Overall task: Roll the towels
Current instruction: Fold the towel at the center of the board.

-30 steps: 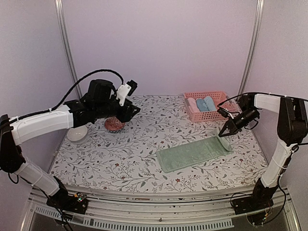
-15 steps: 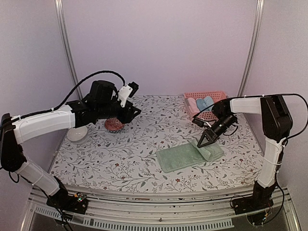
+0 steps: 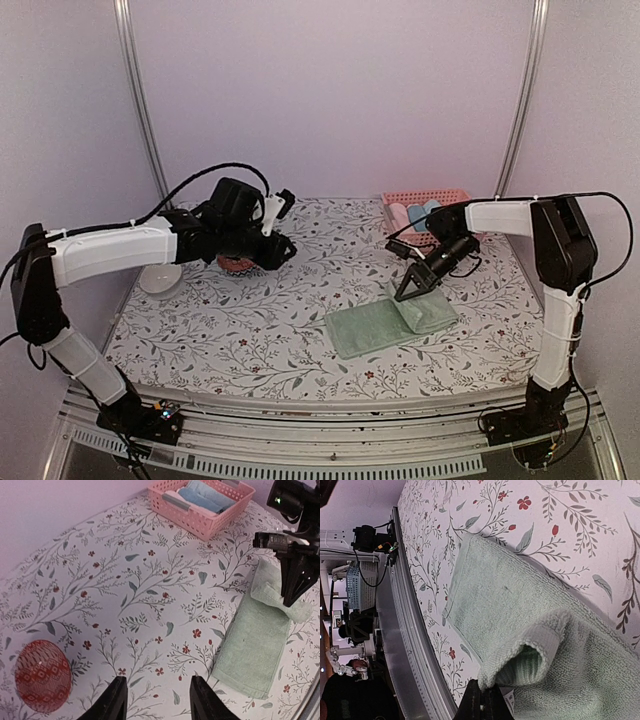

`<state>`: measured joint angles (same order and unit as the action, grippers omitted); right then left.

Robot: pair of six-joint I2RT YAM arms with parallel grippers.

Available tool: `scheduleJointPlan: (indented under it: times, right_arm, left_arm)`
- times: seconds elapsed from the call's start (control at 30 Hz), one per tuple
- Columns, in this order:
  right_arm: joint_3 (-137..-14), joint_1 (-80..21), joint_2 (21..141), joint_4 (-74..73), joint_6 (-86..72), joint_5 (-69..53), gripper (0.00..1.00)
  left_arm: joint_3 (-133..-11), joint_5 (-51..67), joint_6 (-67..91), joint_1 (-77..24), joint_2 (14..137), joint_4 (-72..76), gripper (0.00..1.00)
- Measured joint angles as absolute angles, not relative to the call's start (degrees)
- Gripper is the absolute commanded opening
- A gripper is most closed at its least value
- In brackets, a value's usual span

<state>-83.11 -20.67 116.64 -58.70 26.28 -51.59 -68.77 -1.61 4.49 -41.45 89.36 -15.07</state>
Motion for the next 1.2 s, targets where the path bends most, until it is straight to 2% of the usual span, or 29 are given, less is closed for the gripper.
scheduleJointPlan:
  times: [0.23,0.4,0.7,1.2]
  right_arm:
    - [-83.8,-22.1,116.9,-58.7,25.2,-52.6,0.03]
    - [-85.8,-24.3,117.2,-58.5,25.0,-53.3,0.03]
    - [-86.2,-28.6,118.8,-57.6,23.7,-54.2,0.03]
    - [-90.4,-30.4,123.4,-56.6,21.6,-54.9,0.05]
  left_arm:
    - [-57.8,3.1,15.6,-47.3,90.5,-17.8,0.3]
    - [-51.0,10.6,23.9,-49.6,90.6,-13.2,0.23]
    - [-50.2,15.9,30.4,-52.5,95.7,-4.5,0.21]
    - [-51.6,17.3,32.4,-53.5,101.4,-1.0,0.21]
